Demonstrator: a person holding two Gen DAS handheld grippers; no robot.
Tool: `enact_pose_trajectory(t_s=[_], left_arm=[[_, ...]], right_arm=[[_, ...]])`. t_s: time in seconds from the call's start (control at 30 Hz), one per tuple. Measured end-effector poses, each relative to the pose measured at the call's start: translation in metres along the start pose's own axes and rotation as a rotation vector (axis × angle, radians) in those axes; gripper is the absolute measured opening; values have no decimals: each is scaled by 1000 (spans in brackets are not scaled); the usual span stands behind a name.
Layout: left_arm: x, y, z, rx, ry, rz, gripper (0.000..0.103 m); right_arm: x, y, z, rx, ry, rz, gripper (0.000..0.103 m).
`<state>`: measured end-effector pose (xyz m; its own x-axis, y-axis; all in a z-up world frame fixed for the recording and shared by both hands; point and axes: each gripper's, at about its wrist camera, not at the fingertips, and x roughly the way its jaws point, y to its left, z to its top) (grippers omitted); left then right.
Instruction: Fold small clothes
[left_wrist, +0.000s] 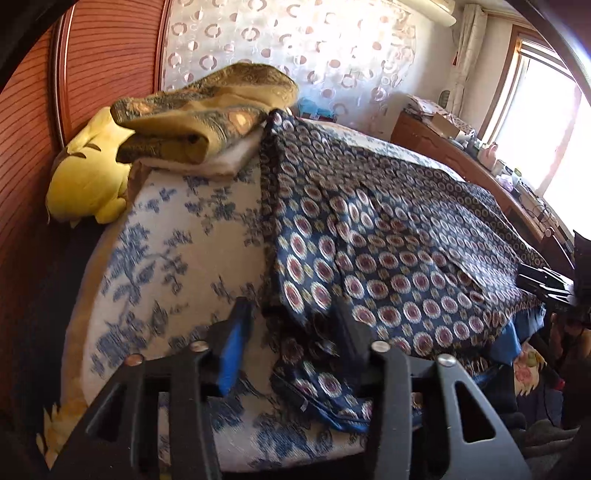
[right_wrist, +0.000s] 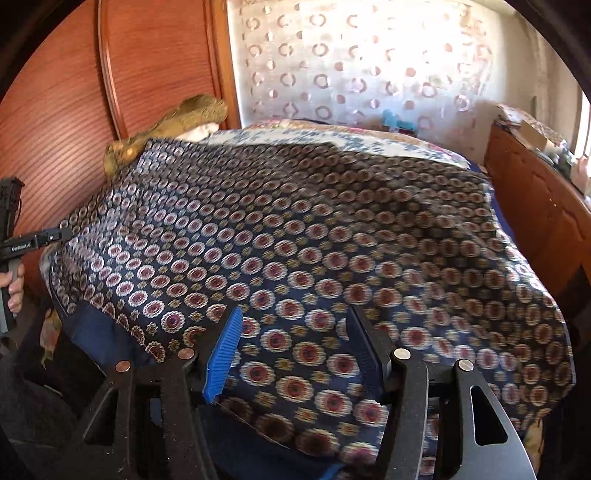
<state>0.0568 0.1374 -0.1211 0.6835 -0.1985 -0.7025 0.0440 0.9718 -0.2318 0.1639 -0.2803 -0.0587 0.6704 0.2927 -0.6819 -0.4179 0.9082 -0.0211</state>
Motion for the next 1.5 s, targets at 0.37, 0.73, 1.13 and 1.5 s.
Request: enact_pose_trajectory(t_s=[0.37, 0.73, 1.13, 1.5], left_arm=[[-4, -9, -12, -4, -17, 30, 26], [-28, -25, 5, 13, -109, -38, 3], [-37, -119, 71, 213, -176, -218, 3], [1, -218, 115, 342, -114, -383, 3]], right_arm=[[23, 38, -1, -59, 16, -33, 67], [13, 36, -9, -52, -4, -33, 69], [-14, 0, -17, 52, -42, -69, 69], [-41, -38, -38, 138, -82, -92, 69]])
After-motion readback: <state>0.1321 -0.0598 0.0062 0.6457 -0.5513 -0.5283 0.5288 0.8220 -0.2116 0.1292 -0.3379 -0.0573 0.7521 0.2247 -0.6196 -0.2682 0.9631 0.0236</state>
